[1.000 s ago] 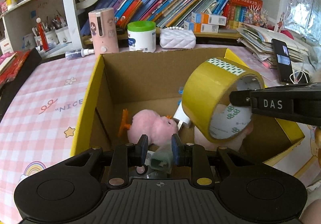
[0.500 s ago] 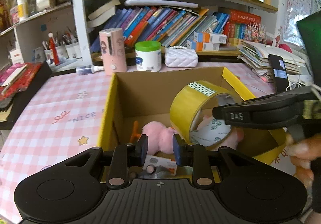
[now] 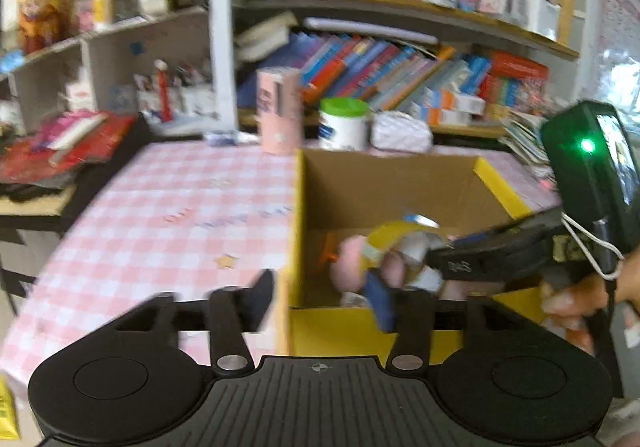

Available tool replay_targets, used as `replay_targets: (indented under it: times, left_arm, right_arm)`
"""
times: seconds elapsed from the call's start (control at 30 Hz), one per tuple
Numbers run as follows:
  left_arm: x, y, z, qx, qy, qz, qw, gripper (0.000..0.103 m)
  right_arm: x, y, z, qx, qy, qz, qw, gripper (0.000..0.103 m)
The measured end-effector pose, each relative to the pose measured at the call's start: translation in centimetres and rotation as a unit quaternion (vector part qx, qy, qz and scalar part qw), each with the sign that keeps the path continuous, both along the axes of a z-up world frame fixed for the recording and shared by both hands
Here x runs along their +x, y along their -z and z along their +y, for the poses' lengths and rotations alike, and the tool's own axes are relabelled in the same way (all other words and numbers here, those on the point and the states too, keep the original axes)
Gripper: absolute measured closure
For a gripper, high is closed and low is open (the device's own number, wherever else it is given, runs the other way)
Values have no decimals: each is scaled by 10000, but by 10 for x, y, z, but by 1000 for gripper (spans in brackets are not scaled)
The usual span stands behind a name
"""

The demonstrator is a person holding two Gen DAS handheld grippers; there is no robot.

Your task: Organize objects

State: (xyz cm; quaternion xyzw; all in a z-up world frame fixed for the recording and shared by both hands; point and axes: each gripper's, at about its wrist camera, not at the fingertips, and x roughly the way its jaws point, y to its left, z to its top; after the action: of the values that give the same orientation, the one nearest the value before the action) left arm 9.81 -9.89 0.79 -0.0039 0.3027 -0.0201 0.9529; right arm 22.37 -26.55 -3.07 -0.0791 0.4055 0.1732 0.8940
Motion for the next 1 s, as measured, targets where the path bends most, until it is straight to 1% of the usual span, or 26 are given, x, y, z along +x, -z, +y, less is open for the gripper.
replay_targets:
  times: [0.07, 0.1, 0.17, 0.23, 0.33, 0.4, 0.47, 0.63, 0.73, 0.77, 0.8, 0.83, 1.0]
  left_arm:
    - [-4, -4, 8, -153, -50, -100, 9998, 39]
    - [-6, -6, 13, -208, -109, -122, 9996, 34]
    - [-9, -8, 20, -243, -236, -207, 9992, 29]
    - [-11, -10, 28, -249, -350, -250, 9988, 21]
    - [-14, -12, 41, -342, -473, -250, 9980, 19]
    - [-18, -15, 48, -390, -492, -276, 9976, 17]
    - [-22, -18, 54, -384, -479, -330, 9976, 17]
    - [-33, -21, 68, -397, -480, -405, 9972, 6]
    - [-42, -21, 78, -442, -454, -336, 9974, 5]
    - [-46, -20, 81, -453, -440, -309, 9975, 4]
    - [-49, -20, 84, -458, -429, -294, 9976, 3]
    - [-52, -20, 87, -462, -420, -290, 9976, 3]
    - [-71, -21, 97, -470, -316, -288, 9980, 2]
  right_arm:
    - [-5, -1, 0, 17, 68, -26, 10000, 78]
    - [-7, -3, -1, 55, 111, -39, 9999, 77]
    - [-13, -7, -3, 124, 242, -86, 9996, 73]
    - [-22, -13, -5, 200, 415, -204, 9987, 69]
    - [-38, -25, -7, 383, 708, -388, 9960, 67]
    - [-51, -34, -7, 494, 873, -521, 9936, 65]
    - [-66, -44, -3, 559, 1010, -714, 9907, 64]
    - [-100, -61, 13, 771, 1277, -947, 9843, 64]
    - [-125, -65, 28, 785, 1425, -1084, 9807, 55]
    - [-131, -65, 32, 775, 1475, -1112, 9797, 50]
    - [-139, -64, 38, 765, 1541, -1130, 9786, 47]
    - [-146, -63, 42, 755, 1589, -1131, 9779, 47]
    - [-178, -50, 67, 642, 1685, -935, 9792, 30]
